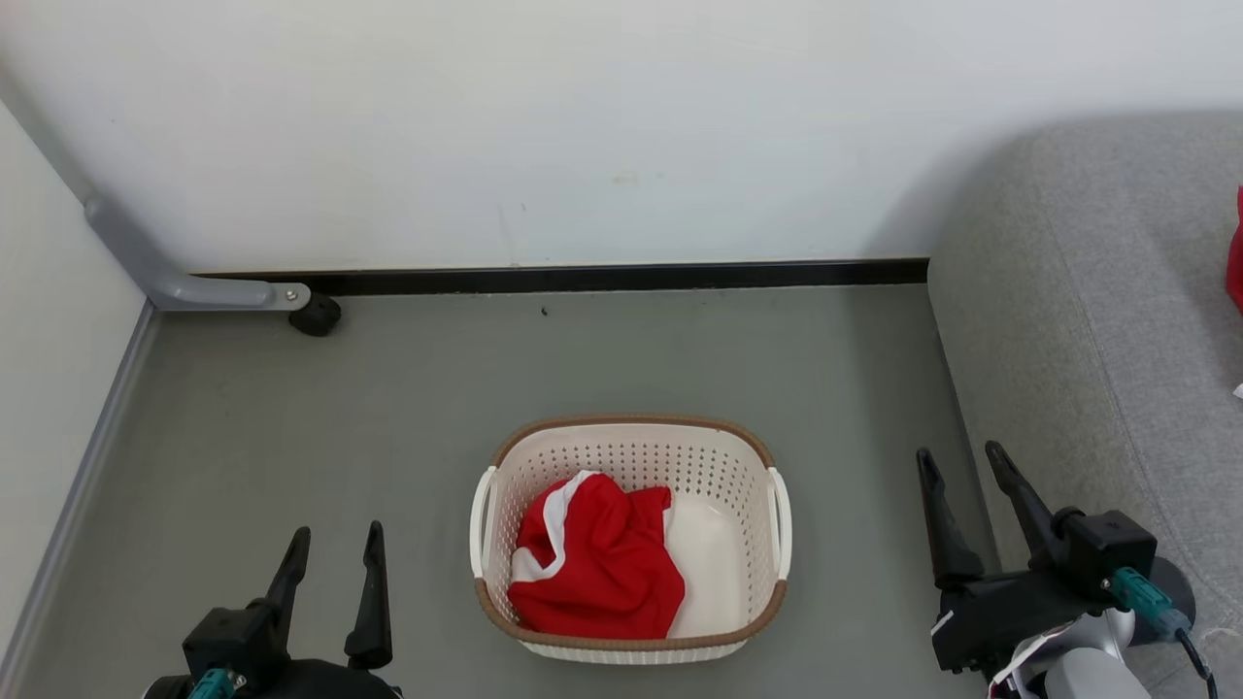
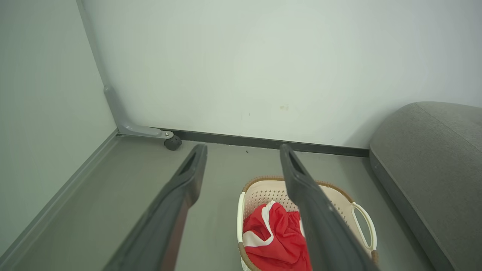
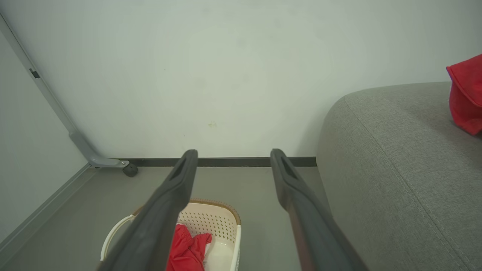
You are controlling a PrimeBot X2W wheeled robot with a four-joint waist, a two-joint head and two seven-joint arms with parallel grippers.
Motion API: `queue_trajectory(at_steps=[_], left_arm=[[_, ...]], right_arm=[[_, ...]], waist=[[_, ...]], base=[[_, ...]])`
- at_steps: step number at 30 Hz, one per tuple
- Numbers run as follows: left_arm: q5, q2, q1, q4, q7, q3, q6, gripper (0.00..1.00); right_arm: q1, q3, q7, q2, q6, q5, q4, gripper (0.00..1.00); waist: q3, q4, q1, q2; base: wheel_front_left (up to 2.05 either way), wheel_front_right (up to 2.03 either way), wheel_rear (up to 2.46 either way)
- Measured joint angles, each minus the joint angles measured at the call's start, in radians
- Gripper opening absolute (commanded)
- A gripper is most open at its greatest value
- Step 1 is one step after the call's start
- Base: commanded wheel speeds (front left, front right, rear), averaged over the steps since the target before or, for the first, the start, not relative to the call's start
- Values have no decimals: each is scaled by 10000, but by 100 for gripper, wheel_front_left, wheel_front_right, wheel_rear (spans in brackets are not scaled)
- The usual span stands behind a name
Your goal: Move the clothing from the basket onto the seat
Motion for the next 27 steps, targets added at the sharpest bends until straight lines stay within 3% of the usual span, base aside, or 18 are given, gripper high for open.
queue_trajectory(at_steps=[13, 27], left_arm=[[36, -447, -76, -148, 0, -291, -579, 100], [393, -562, -1662, 86, 0, -805, -968, 100]], right_arm=[[-544, 332, 0, 23, -205, -192, -709, 100], [-1807, 813, -2, 25, -627, -546, -1331, 100]], waist=[[1265, -227, 1, 1], [3178, -638, 2, 1]], base=[[0, 0, 0], [0, 0, 0]])
